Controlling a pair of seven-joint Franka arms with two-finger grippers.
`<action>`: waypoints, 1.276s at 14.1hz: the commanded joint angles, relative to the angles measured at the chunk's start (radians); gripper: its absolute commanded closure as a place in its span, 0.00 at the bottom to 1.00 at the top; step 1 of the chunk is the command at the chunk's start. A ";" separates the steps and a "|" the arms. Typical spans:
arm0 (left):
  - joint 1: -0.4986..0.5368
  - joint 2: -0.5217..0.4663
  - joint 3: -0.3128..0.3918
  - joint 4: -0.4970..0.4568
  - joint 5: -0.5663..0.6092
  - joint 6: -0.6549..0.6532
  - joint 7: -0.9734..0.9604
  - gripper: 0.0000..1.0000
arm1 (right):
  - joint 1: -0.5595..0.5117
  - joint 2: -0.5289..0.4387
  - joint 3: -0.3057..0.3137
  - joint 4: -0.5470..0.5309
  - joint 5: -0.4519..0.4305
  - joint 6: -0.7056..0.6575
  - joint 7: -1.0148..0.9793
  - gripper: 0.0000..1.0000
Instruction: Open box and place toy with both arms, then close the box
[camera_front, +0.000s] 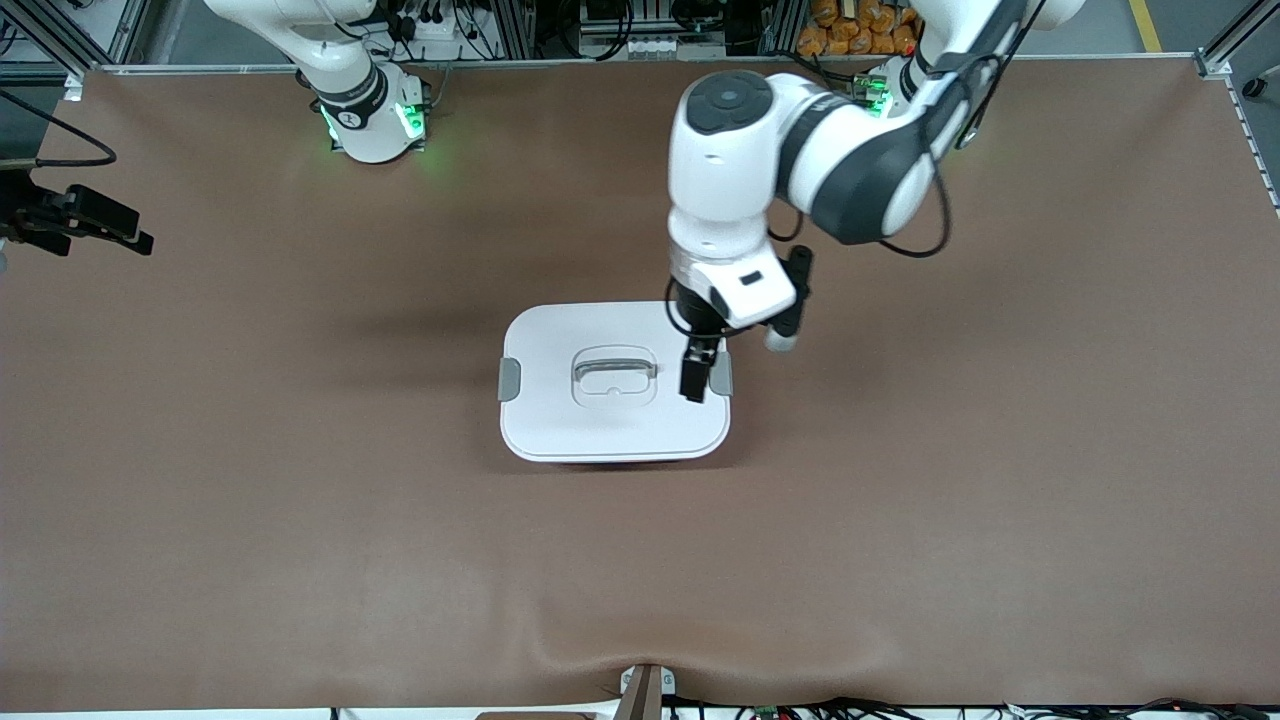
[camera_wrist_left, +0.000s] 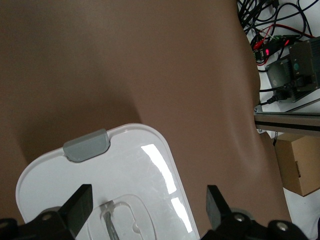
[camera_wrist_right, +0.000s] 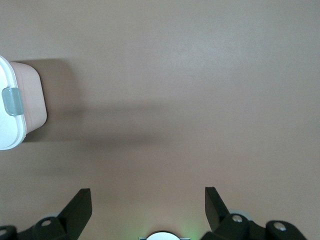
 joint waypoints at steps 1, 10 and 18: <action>0.084 -0.058 -0.011 -0.021 -0.094 -0.043 0.142 0.00 | -0.003 0.002 0.002 0.008 -0.009 -0.013 -0.002 0.00; 0.294 -0.154 -0.009 -0.020 -0.236 -0.192 0.751 0.00 | -0.005 0.002 0.002 0.010 -0.007 -0.016 -0.002 0.00; 0.519 -0.238 -0.012 -0.017 -0.315 -0.378 1.292 0.00 | -0.005 0.003 0.002 0.008 -0.007 -0.016 -0.004 0.00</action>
